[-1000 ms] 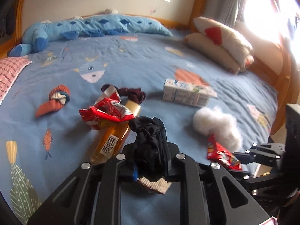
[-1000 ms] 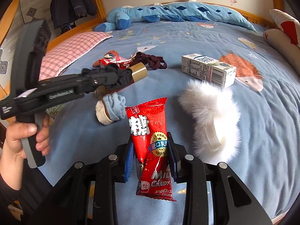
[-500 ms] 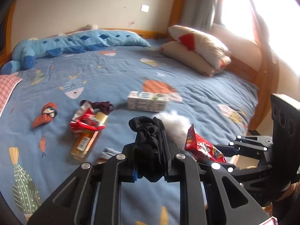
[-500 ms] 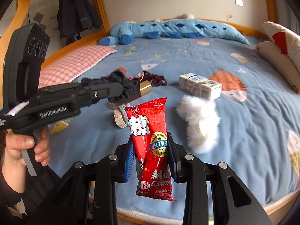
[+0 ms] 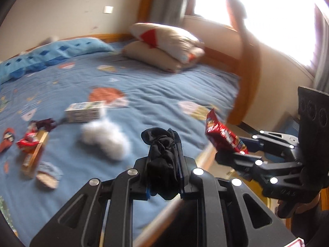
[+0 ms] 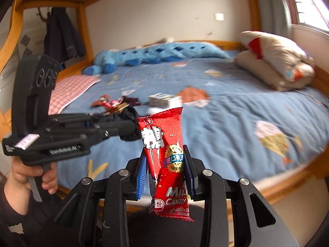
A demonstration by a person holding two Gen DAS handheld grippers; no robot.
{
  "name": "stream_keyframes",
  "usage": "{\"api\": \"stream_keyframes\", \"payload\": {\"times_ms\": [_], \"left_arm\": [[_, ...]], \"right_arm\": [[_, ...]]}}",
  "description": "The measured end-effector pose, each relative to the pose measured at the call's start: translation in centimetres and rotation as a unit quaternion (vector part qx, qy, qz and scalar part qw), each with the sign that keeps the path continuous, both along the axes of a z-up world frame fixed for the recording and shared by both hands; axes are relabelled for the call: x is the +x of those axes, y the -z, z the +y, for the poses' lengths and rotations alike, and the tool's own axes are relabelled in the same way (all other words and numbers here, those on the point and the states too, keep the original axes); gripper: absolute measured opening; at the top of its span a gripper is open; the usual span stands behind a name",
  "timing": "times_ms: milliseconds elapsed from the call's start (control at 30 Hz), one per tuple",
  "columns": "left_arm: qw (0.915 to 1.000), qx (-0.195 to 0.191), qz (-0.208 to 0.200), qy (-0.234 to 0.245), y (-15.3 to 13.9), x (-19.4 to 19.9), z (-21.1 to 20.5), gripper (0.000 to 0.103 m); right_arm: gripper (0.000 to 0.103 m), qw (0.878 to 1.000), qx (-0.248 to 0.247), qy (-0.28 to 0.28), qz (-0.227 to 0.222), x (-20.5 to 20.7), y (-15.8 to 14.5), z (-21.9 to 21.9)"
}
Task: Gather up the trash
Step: 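Carry both items to the yellow bucket and open both grippers over it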
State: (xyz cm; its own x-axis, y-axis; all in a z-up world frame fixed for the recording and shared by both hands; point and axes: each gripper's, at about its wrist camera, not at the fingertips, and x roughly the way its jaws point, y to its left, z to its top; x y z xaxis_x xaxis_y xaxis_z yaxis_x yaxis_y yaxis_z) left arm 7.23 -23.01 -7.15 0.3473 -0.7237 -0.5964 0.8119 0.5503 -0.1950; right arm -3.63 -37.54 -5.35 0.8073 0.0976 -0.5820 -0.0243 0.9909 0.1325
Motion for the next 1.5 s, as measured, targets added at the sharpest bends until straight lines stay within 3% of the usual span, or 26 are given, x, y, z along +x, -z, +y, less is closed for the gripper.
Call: {"api": "stream_keyframes", "payload": {"times_ms": [233, 400, 533, 800, 867, 933, 1067, 1167, 1333, 1500], "left_arm": [[0.9962, 0.004, 0.012, 0.086, 0.7, -5.1, -6.0, 0.019], [0.9874, 0.024, 0.017, 0.155, 1.6, -9.2, -10.6, 0.019], [0.9777, 0.043, 0.030, 0.203, 3.2, -12.2, -14.2, 0.019], [0.9492, 0.102, 0.096, 0.282, 8.7, -17.7, -20.2, 0.019], [0.9431, 0.119, 0.118, 0.287, 10.3, -18.3, -21.3, 0.027], [0.9433, 0.133, 0.130, 0.275, 11.8, -18.4, -22.1, 0.036], [0.9385, 0.179, 0.117, 0.271, 13.9, -19.2, -23.1, 0.079], [0.9311, 0.215, 0.103, 0.276, 14.9, -19.6, -23.7, 0.092], [0.9223, 0.255, 0.077, 0.280, 16.0, -20.6, -24.2, 0.092], [0.9206, 0.254, 0.064, 0.289, 15.9, -20.8, -24.0, 0.092]], "right_arm": [[0.031, 0.996, -0.004, 0.091, -0.001, -7.5, 0.0, -4.8], [0.031, 0.987, 0.009, 0.158, 0.013, -12.6, 1.4, -7.9], [0.031, 0.975, 0.027, 0.217, 0.036, -17.3, 3.3, -10.8], [0.031, 0.947, 0.045, 0.308, 0.077, -24.0, 6.9, -14.4], [0.031, 0.940, 0.065, 0.325, 0.082, -25.0, 8.1, -15.1], [0.031, 0.934, 0.081, 0.338, 0.085, -25.7, 9.1, -15.7], [0.031, 0.931, 0.091, 0.340, 0.100, -25.9, 10.3, -15.8], [0.031, 0.929, 0.088, 0.341, 0.118, -26.0, 11.0, -15.9], [0.031, 0.923, 0.079, 0.347, 0.143, -26.5, 11.7, -16.4], [0.032, 0.921, 0.084, 0.345, 0.157, -26.6, 12.5, -16.7]]}}
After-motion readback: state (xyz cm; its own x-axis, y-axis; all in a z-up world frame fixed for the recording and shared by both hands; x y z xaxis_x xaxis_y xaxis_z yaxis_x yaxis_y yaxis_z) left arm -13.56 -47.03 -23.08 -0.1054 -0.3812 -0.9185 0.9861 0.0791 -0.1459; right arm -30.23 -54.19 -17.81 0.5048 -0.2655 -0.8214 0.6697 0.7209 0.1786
